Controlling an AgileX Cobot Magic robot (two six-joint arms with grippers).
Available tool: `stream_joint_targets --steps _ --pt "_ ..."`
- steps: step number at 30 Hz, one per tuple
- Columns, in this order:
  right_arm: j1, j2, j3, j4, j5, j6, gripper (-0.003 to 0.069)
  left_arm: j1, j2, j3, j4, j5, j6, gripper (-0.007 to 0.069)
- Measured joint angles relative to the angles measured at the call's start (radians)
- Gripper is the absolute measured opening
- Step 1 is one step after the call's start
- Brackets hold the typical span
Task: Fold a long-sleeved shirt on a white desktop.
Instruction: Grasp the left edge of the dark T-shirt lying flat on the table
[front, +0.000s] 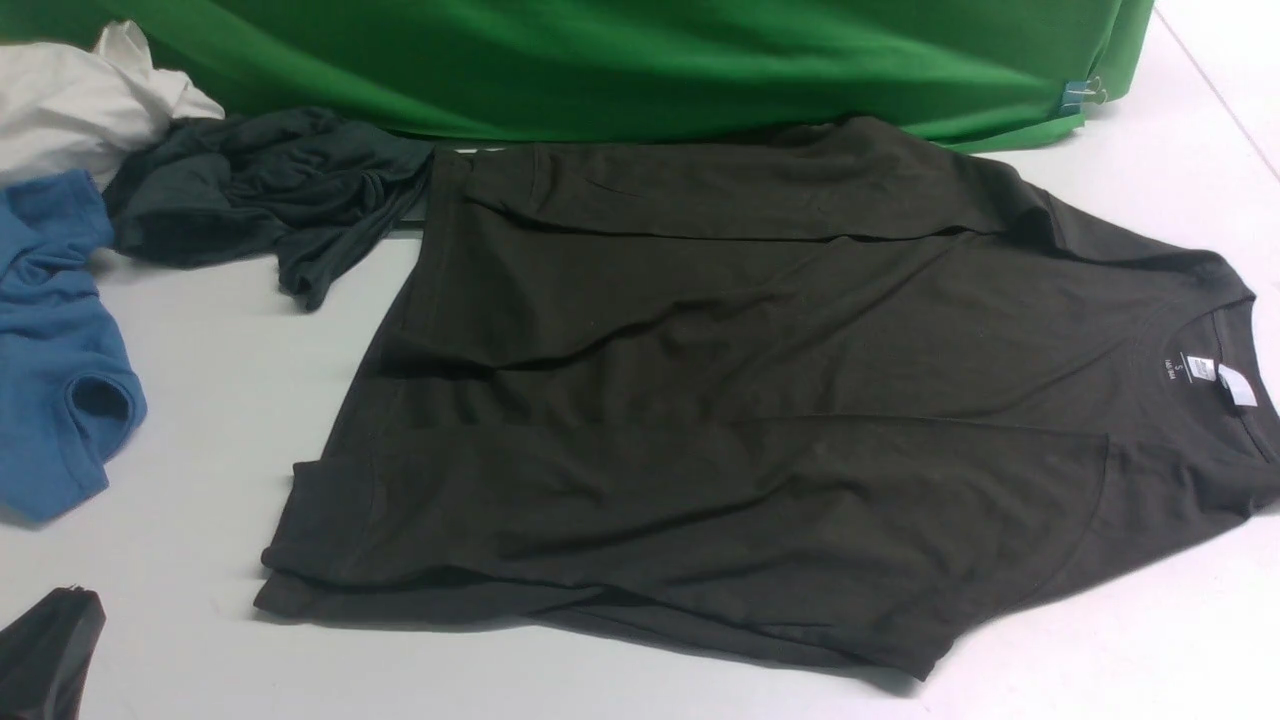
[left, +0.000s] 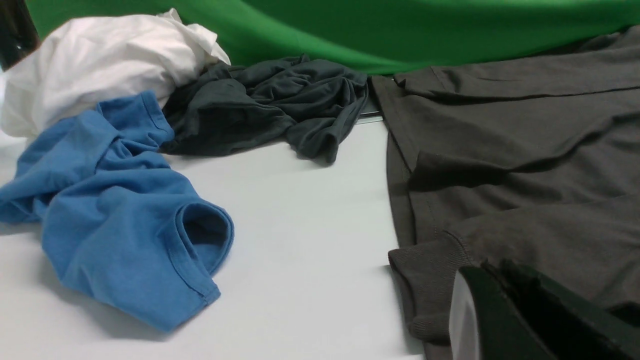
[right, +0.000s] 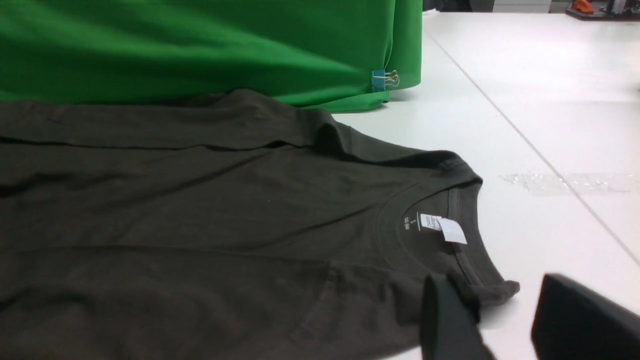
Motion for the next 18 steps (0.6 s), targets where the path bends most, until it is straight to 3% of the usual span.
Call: stream_joint_targets --steps 4,7,13,18 --pt "0.0 0.0 0.0 0.001 -0.073 0.002 0.0241 0.0 0.0 0.0 -0.005 -0.016 0.0 0.0037" --pt "0.0 0.0 0.0 0.001 -0.227 0.056 0.0241 0.0 0.0 0.0 -0.006 -0.072 0.0 0.0037" --pt "0.0 0.0 0.0 0.003 -0.461 0.224 0.0241 0.0 0.0 0.0 -0.006 -0.315 0.0 0.0037" --pt "0.0 0.0 0.0 0.005 -0.565 0.268 0.0241 0.0 0.0 0.0 -0.002 -0.373 0.0 0.0037"
